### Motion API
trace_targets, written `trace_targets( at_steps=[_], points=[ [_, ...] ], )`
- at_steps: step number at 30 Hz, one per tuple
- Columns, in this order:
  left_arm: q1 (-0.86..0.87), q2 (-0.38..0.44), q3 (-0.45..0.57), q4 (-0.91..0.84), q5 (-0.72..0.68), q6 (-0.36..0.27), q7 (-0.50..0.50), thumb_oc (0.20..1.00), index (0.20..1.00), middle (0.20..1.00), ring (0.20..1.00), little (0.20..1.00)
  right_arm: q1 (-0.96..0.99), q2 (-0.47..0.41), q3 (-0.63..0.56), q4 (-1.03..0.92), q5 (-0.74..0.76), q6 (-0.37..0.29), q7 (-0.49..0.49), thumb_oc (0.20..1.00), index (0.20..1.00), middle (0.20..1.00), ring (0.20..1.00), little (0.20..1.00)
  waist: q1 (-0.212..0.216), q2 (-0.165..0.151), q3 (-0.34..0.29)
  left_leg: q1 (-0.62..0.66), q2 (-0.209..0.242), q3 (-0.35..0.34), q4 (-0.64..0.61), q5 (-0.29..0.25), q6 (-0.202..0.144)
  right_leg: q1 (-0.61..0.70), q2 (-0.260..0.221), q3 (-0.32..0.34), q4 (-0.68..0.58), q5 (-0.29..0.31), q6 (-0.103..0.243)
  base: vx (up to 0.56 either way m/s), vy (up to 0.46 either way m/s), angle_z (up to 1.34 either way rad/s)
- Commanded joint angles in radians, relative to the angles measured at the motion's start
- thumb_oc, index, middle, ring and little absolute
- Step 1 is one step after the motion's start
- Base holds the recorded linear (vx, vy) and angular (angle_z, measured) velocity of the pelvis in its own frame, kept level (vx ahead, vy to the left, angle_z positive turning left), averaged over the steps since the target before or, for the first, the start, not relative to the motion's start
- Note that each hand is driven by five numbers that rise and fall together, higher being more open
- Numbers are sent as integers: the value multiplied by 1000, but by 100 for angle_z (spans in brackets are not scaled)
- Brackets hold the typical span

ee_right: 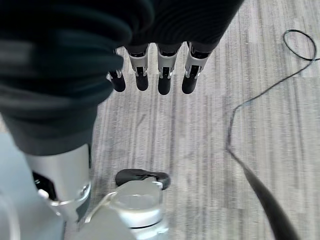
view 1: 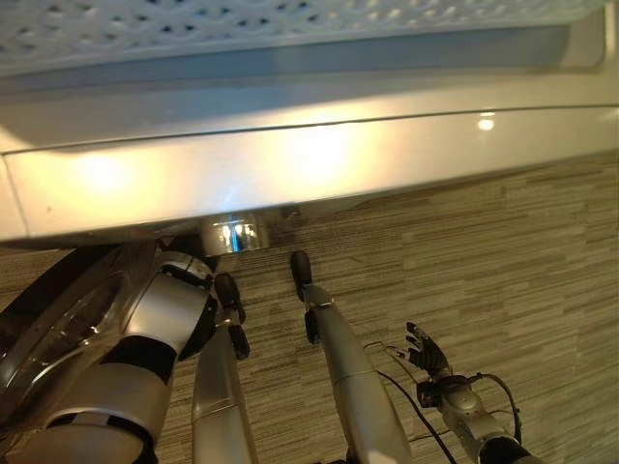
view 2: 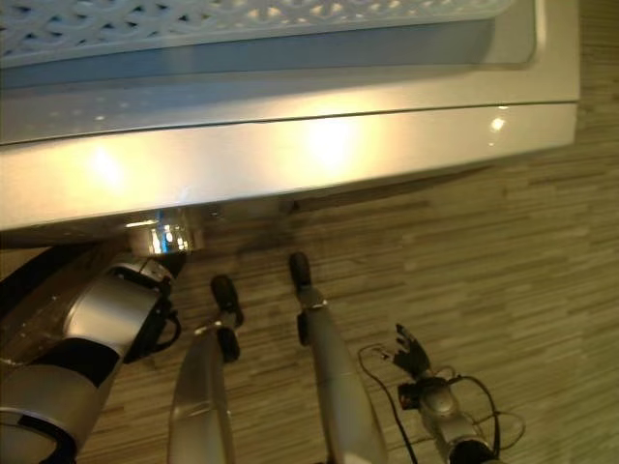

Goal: Grab the laundry basket,head to the washer,open it,put in the laundry and shut it.

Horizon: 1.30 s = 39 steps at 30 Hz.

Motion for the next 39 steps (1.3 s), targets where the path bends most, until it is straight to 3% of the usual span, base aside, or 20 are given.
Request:
trace_targets(
  at_steps=[1, 4, 9, 13, 17, 18, 20, 22, 24, 25, 31, 34, 39],
  points=[
    [-152, 127, 37, 41, 176, 42, -29, 1000, 1000, 1000, 1000, 1000, 26, -56, 1, 7, -13, 1, -6, 1000, 1000, 1000, 1000, 1000, -22, 33, 11, 26, -24, -47, 38, -99, 28, 78, -6, -102, 16, -27, 13, -41, 15, -12],
    [-45, 112, 19, 66, 342, 65, -38, 1000, 1000, 1000, 1000, 1000, 24, -42, 5, 28, -26, 1, -5, 1000, 1000, 1000, 1000, 1000, -15, 33, 17, 67, -26, -43, -7, -69, 21, 112, -15, -104, -9, -13, 14, -56, -15, -5],
    [234, -4, 50, -48, 418, 19, -18, 1000, 1000, 1000, 1000, 1000, 32, -12, 0, 59, -60, -11, -15, 1000, 1000, 1000, 1000, 1000, 17, 34, 41, 193, -52, -45, -133, 0, 4, 221, -33, -121, -86, 10, 15, -37, -39, 10],
    [523, -91, 90, -97, 416, -7, -48, 1000, 1000, 1000, 1000, 1000, 24, 20, -45, 133, -70, -10, -24, 1000, 1000, 1000, 1000, 1000, 65, 58, 55, 351, -73, -44, -278, 68, -13, 353, -46, -137, -175, 34, 21, 22, 0, 15],
    [751, -113, 117, -48, 554, 5, -81, 1000, 1000, 1000, 1000, 1000, 54, 61, -106, 243, -20, 3, 26, 1000, 1000, 1000, 1000, 1000, 108, 76, 18, 559, -75, -40, -465, 154, -44, 533, -50, -155, -284, 54, 28, 122, 4, 20],
    [824, -115, 118, -19, 662, 11, -74, 1000, 1000, 1000, 1000, 1000, 71, 81, -169, 297, 41, 12, 51, 1000, 1000, 1000, 1000, 1000, 121, 84, -20, 638, -70, -28, -541, 209, -49, 609, -49, -168, -337, 80, 26, 177, 11, 27],
    [903, -123, 148, 19, 714, 29, -90, 1000, 1000, 1000, 1000, 1000, 89, 103, -236, 346, 107, 21, 76, 1000, 1000, 1000, 1000, 1000, 133, 98, -64, 721, -66, -31, -607, 232, -60, 687, -52, -178, -380, 85, 32, 183, 22, 24],
    [970, -132, 184, 54, 752, 40, -100, 1000, 1000, 1000, 1000, 1000, 105, 117, -301, 372, 174, 29, 98, 1000, 1000, 1000, 1000, 1000, 137, 111, -111, 782, -58, -31, -639, 236, -66, 750, -56, -181, -421, 88, 36, 153, 27, 9],
    [970, -132, 184, 53, 752, 40, -100, 1000, 1000, 1000, 1000, 1000, 105, 117, -301, 372, 174, 29, 98, 1000, 1000, 1000, 1000, 1000, 137, 111, -113, 779, -58, -31, -639, 238, -66, 748, -56, -182, -422, 90, 36, 95, 31, 12],
    [1079, -139, 267, 116, 781, 66, -133, 1000, 1000, 1000, 1000, 1000, 123, 163, -524, 446, 639, 98, 226, 1000, 1000, 1000, 1000, 1000, 139, 115, -195, 859, -43, -16, -639, 221, -86, 854, -63, -166, -504, 118, 48, 116, 47, 9],
    [1209, -139, 350, 142, 729, 56, -168, 1000, 1000, 1000, 1000, 1000, 121, 164, -684, 471, 822, 79, 216, 1000, 1000, 1000, 1000, 1000, 162, 128, -309, 936, -34, -7, -639, 194, -98, 942, -81, -161, -539, 115, 67, 120, 25, -12],
    [1233, -128, 390, 142, 700, 57, -170, 1000, 1000, 1000, 1000, 1000, 129, 157, -745, 464, 887, 67, 208, 1000, 1000, 1000, 1000, 1000, 174, 121, -329, 962, -34, -10, -639, 185, -97, 982, -82, -174, -539, 104, 67, 96, 1, -3],
    [1254, -94, 445, 171, 701, 69, -169, 1000, 1000, 1000, 1000, 1000, 69, 68, -885, 371, 945, -26, 135, 1000, 1000, 1000, 1000, 1000, 185, 106, -370, 979, -35, -27, -639, 173, -103, 1017, -92, -198, -539, 87, 74, 51, 8, 10]
  ],
)
